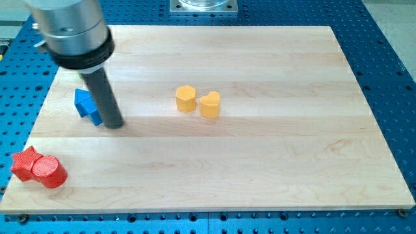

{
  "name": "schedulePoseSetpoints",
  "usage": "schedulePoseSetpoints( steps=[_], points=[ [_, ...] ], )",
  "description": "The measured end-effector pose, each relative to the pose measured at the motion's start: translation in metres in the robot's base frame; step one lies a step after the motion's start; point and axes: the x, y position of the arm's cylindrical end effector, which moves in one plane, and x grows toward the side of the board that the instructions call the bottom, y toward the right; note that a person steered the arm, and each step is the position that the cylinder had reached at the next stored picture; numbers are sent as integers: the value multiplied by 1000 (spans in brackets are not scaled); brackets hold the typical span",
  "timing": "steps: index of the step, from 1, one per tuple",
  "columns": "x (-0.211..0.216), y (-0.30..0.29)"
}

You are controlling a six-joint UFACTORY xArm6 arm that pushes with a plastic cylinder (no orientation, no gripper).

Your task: Push the green circle into the green star

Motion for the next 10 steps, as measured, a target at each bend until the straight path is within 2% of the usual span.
schedulePoseSetpoints(
  steps=[2, 4, 5, 7, 8, 10],
  points=[
    [-39, -44],
    [-71, 41],
    [-94, 60],
    [-140, 64],
    [-136, 62],
    [-105, -45]
  ],
)
